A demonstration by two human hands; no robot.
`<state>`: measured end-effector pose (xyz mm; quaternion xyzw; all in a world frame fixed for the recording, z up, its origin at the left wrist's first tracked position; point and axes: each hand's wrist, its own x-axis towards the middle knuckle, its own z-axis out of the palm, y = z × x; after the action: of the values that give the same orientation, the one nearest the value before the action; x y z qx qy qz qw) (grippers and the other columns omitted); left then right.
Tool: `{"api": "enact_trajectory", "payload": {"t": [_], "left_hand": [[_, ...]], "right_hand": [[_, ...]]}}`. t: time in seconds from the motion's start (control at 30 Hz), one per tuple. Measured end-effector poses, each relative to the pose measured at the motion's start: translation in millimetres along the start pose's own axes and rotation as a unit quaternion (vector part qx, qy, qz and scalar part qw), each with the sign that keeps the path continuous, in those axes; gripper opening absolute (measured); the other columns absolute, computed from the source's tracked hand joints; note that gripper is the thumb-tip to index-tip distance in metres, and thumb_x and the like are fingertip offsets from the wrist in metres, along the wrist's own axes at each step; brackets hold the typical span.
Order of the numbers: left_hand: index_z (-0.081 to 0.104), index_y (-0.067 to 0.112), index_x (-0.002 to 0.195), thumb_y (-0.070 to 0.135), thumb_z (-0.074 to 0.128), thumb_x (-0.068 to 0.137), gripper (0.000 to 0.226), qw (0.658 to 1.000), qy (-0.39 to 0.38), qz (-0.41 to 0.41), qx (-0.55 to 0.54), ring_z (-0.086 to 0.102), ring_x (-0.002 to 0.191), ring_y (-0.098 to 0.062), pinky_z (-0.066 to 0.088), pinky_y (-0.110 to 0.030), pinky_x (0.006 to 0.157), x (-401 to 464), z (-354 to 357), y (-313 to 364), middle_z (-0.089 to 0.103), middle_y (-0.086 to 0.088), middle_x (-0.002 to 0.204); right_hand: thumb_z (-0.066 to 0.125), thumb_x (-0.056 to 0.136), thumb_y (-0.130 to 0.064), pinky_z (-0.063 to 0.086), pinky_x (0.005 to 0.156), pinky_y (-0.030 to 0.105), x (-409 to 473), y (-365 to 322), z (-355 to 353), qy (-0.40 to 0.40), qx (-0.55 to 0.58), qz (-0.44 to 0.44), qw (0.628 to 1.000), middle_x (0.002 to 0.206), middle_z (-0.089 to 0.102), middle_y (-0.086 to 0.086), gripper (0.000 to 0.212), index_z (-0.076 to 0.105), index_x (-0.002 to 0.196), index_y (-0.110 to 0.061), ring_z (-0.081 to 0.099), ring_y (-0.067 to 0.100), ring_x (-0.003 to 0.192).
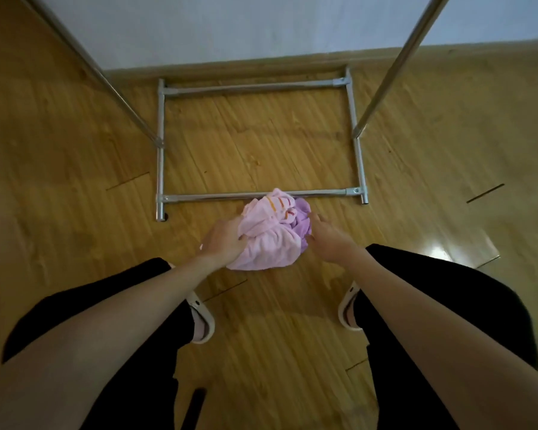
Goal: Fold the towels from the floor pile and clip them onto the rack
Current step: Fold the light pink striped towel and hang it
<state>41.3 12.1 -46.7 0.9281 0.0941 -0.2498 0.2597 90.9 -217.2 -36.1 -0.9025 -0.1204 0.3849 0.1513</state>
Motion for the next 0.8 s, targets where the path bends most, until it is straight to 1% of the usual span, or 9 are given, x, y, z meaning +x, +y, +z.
{"api": "enact_trajectory", "payload": {"t": [0.07,0.17,0.33,0.4,0.5,0.57,0.67,0.73,0.8], "left_hand": [[0.06,0.015,0.11,0.028,0.054,0.089,0.025,0.999,-0.01,0.019,0.025,0.063,0.096,-0.03,0.05,-0.035,0.073,31,18,-8,0.067,-0.008,0.107],[0.056,0.022,0.122,0.033,0.048,0.091,0.034,0.998,-0.006,0.045,0.044,0.061,0.103,-0.025,0.051,-0.036,0.08,79,41,-15,0.064,-0.002,0.119],[0.063,0.016,0.106,0.034,0.058,0.086,0.028,0.995,0.008,0.059,0.075,0.062,0.097,-0.027,0.049,-0.033,0.075,142,75,-17,0.066,-0.005,0.107],[0.063,0.012,0.108,0.032,0.061,0.083,0.031,0.993,0.013,0.062,0.102,0.061,0.098,-0.029,0.046,-0.034,0.076,156,91,-18,0.065,-0.008,0.107],[0.063,0.014,0.107,0.045,0.065,0.079,0.041,0.986,0.04,0.047,0.153,0.061,0.096,-0.026,0.047,-0.032,0.077,162,113,-21,0.063,-0.007,0.103],[0.065,0.01,0.103,0.04,0.065,0.082,0.037,0.983,0.054,0.059,0.165,0.059,0.097,-0.028,0.047,-0.035,0.082,161,126,-22,0.062,-0.009,0.102],[0.068,0.007,0.099,0.021,0.062,0.086,0.02,0.984,0.071,0.075,0.144,0.058,0.097,-0.03,0.046,-0.039,0.085,159,136,-30,0.062,-0.012,0.099],[0.067,0.009,0.088,0.015,0.058,0.088,0.012,0.989,0.09,0.076,0.089,0.057,0.091,-0.028,0.046,-0.037,0.077,157,134,-36,0.061,-0.008,0.093],[0.06,0.016,0.074,0.017,0.053,0.091,0.019,0.994,0.091,0.064,-0.017,0.055,0.082,-0.025,0.037,-0.032,0.066,149,125,-33,0.057,-0.002,0.082]], "right_hand": [[0.048,0.096,-0.021,0.039,0.097,0.04,27,5,3,-0.01,-0.019,0.006,1.0,0.144,0.036,0.018,0.054,0.025,0.142,-0.003,0.043,0.033,0.126],[0.053,0.093,-0.01,0.039,0.096,0.039,62,11,9,-0.018,-0.018,0.009,1.0,0.145,0.033,0.017,0.063,0.019,0.145,-0.002,0.039,0.032,0.13],[0.051,0.092,-0.018,0.041,0.093,0.041,122,32,37,-0.016,-0.002,0.008,1.0,0.138,0.04,0.021,0.051,0.032,0.138,-0.003,0.046,0.036,0.122],[0.051,0.089,-0.022,0.044,0.093,0.045,140,38,47,-0.009,0.019,-0.003,1.0,0.135,0.042,0.019,0.053,0.034,0.138,-0.007,0.048,0.037,0.12],[0.049,0.088,-0.02,0.044,0.094,0.047,161,43,59,0.019,0.044,-0.016,0.999,0.133,0.043,0.019,0.058,0.033,0.143,-0.017,0.044,0.038,0.123],[0.045,0.091,-0.015,0.046,0.092,0.045,172,45,63,0.04,0.051,-0.017,0.998,0.133,0.043,0.019,0.054,0.033,0.144,-0.023,0.045,0.038,0.121],[0.045,0.09,-0.011,0.047,0.087,0.041,180,44,68,0.049,0.058,-0.012,0.997,0.13,0.042,0.013,0.054,0.039,0.14,-0.032,0.049,0.035,0.117],[0.049,0.089,-0.014,0.046,0.089,0.041,181,41,70,0.046,0.059,-0.018,0.997,0.127,0.042,0.013,0.051,0.045,0.137,-0.033,0.05,0.034,0.116],[0.052,0.09,-0.018,0.044,0.094,0.041,178,37,70,0.051,0.047,-0.026,0.997,0.129,0.042,0.015,0.046,0.049,0.136,-0.026,0.047,0.035,0.118]]}}
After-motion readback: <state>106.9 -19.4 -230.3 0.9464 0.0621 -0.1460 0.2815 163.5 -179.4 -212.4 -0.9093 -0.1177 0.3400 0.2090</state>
